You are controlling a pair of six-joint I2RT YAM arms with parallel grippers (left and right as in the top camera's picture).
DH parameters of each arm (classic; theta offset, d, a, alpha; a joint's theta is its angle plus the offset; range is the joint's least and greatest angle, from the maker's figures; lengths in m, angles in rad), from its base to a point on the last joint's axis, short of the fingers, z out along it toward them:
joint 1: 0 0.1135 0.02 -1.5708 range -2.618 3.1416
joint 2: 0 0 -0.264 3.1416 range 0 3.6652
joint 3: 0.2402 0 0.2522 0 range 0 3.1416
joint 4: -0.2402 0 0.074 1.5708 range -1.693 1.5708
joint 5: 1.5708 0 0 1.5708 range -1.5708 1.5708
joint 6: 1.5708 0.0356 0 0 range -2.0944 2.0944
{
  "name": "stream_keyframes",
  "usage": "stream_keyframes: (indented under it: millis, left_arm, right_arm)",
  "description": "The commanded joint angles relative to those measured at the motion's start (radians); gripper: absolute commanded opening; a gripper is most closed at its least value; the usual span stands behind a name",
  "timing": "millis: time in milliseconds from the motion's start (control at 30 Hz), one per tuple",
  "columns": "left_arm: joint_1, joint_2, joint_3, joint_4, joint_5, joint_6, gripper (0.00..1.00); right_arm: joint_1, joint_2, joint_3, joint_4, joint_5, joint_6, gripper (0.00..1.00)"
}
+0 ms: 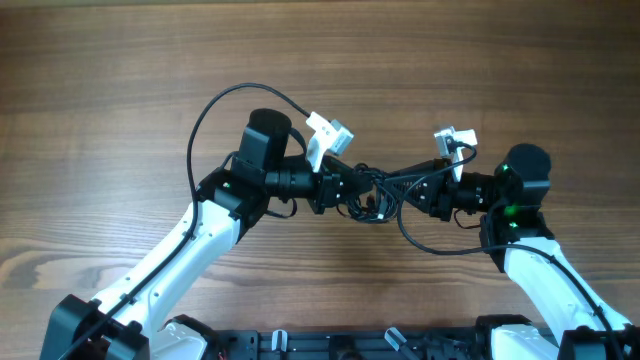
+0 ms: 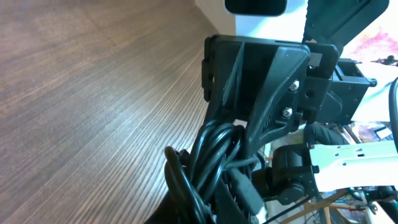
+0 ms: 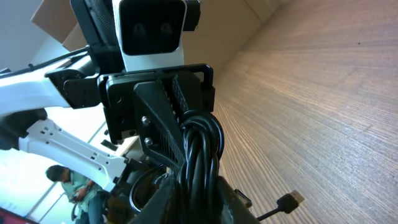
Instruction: Untangle cables
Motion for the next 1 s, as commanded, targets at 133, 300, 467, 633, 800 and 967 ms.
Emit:
stream_keyframes:
  millis: [133,300,467,633,800,967]
  left_arm:
    - [0.002,0.006,0.003,0.039,-0.011,-0.014,0.07]
    - [0.117,0.005,0.003,0.039,-0.011,-0.157,0.64]
    - [0.150,0.006,0.003,0.038,-0.057,-0.447,1.00]
    - [0.054,0.008,0.003,0.015,-0.288,-0.565,0.91]
    - [0.031,0.008,0.003,0.026,-0.288,-0.565,0.13]
    - [0.070,0.007,0.003,-0.097,-0.288,-0.564,0.04]
  right_arm:
    - [0.071,0.008,0.005,0.001,0.055,-0.012,0.04]
    - [0.071,0.008,0.005,0.001,0.346,0.280,0.04]
    - [0.071,0.008,0.005,0.001,0.446,0.395,0.04]
    - [0.071,0.008,0.005,0.001,0.446,0.394,0.04]
    - [0.071,0.008,0.005,-0.051,0.454,0.296,0.04]
    - [0.071,0.008,0.005,-0.100,0.498,0.238,0.04]
